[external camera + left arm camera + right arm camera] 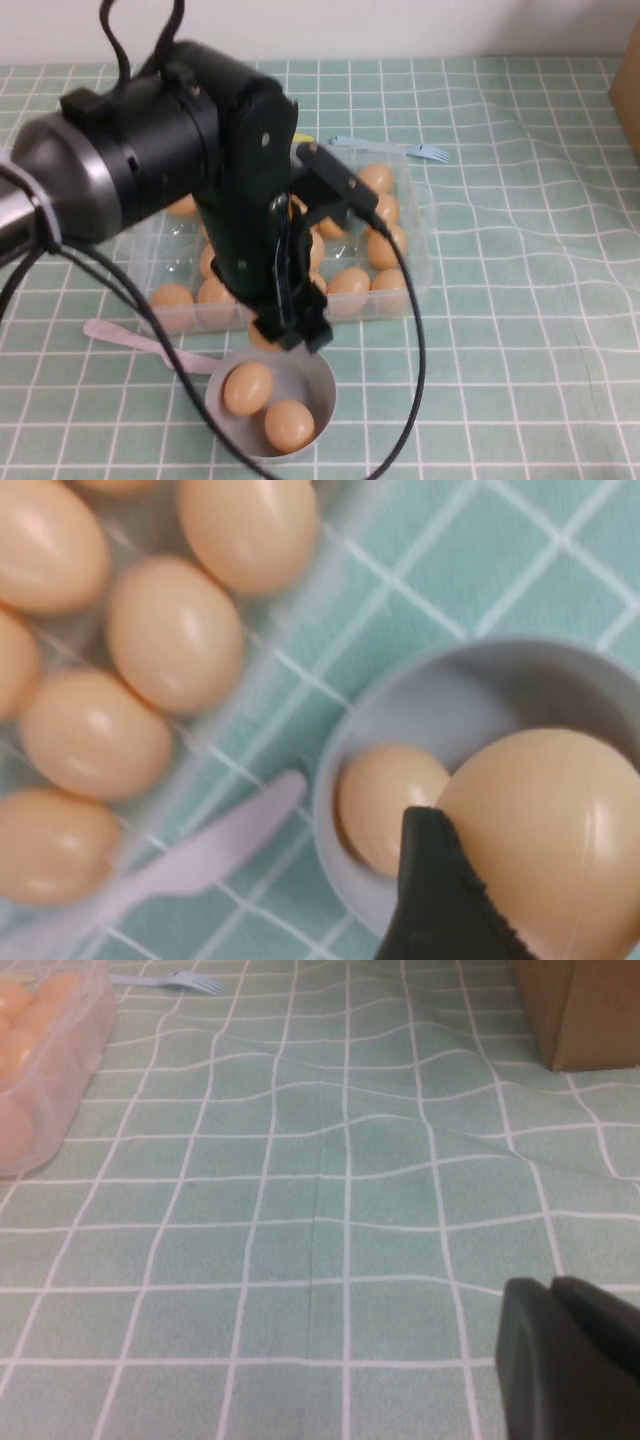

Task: Take an egg out of the egg box
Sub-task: Place the egg in the bowl

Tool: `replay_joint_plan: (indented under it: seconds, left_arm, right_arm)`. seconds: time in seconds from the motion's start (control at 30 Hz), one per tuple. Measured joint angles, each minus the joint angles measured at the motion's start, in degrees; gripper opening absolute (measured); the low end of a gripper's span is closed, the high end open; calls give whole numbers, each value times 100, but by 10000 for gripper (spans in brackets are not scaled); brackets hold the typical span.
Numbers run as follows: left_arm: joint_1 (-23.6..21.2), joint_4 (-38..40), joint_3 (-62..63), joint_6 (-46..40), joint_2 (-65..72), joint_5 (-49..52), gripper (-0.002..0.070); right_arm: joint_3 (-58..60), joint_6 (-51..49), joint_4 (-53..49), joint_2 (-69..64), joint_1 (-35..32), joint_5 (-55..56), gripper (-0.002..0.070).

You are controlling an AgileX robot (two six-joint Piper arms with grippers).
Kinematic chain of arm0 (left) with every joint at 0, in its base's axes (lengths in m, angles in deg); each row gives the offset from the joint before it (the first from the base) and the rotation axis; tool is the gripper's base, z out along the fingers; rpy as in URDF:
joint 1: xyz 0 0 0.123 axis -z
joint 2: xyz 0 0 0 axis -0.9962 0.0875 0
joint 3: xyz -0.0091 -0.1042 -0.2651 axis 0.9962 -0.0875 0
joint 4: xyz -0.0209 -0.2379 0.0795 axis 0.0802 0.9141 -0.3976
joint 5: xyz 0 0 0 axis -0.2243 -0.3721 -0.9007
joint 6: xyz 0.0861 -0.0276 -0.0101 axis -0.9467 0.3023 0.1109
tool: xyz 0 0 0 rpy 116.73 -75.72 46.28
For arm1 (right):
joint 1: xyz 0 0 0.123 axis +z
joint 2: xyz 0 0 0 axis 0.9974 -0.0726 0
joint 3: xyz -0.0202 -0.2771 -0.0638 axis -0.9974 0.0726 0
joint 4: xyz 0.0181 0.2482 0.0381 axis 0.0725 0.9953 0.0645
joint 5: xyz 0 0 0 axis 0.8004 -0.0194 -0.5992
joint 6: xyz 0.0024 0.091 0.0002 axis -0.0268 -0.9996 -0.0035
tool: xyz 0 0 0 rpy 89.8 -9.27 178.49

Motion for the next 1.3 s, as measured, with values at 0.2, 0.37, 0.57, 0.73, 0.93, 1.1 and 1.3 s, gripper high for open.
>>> replay_joint_plan:
  seconds: [0.2,0.37,0.57,0.73,0.93,1.1,1.3]
  left_arm:
    - [25,35,-862,-31,-177,-603,337]
    - [35,63,-1430,-100,-175,-1503,337]
    - [35,86,-1516,-423,-112,-2092,337]
    - [35,98,-1516,-729,37,-2096,337]
    - [35,204,-1525,-1830,117,-2031,337]
    - [35,207,-1525,-3066,117,-1963,337]
    - [35,192,-1525,-3632,117,-2167,337]
  right_arm:
    - [0,0,0,0,0,0,-18]
    - [0,0,0,0,0,0,-18]
    - [0,0,0,0,0,0,-18]
    - [0,0,0,0,0,0,-18]
    - [0,0,0,0,0,0,-18]
    - [0,0,0,0,0,0,-18]
    - [0,0,0,0,0,0,-18]
